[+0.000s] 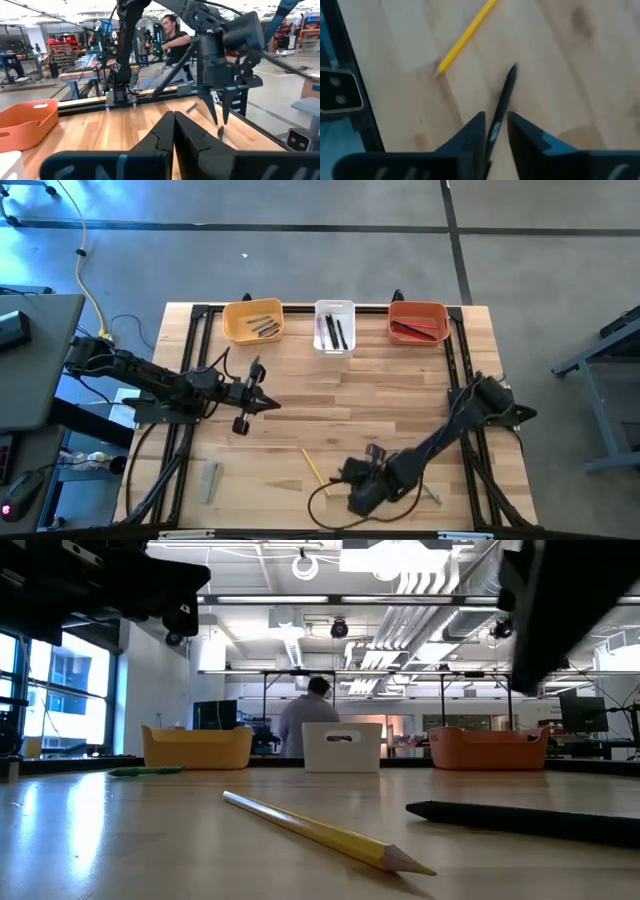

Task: Sort crayons/erasers/pens/pencils in bins
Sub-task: Put the black pen into the white bin

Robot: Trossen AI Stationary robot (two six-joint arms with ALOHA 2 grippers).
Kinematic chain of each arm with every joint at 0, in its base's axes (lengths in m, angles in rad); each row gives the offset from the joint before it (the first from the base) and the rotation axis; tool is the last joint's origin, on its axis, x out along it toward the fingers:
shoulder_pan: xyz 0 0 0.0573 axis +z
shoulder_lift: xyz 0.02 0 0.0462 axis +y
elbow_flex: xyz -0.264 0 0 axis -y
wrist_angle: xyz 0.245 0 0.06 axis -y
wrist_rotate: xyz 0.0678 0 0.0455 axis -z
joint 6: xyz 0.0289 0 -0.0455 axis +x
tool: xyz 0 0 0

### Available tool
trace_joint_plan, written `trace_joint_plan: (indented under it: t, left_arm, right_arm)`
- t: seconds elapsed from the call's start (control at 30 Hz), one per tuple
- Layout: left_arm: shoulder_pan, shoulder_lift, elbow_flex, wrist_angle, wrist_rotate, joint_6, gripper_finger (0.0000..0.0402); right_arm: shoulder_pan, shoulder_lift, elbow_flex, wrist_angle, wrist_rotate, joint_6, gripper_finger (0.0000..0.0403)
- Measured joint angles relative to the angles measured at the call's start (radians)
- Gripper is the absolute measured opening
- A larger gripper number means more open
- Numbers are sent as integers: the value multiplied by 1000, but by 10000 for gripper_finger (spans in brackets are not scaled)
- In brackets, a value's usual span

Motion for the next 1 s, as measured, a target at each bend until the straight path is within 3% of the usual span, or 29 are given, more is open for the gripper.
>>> trace_joint_plan:
  t: [0.17, 0.3, 0.77, 1.0]
  left_arm:
    - [-25, 0, 0, 0, -22, -1, 0]
    - [-45, 0, 0, -1, -60, -1, 0]
    - [-97, 0, 0, -1, -70, 0, 0]
    - [-97, 0, 0, -1, -121, -49, 0]
  right_arm:
    - [36, 91, 75, -61, -11, 89, 120]
    - [45, 129, 93, -70, -14, 124, 131]
    - [26, 196, 93, -115, -24, 159, 127]
    - [12, 191, 69, -90, -42, 109, 74]
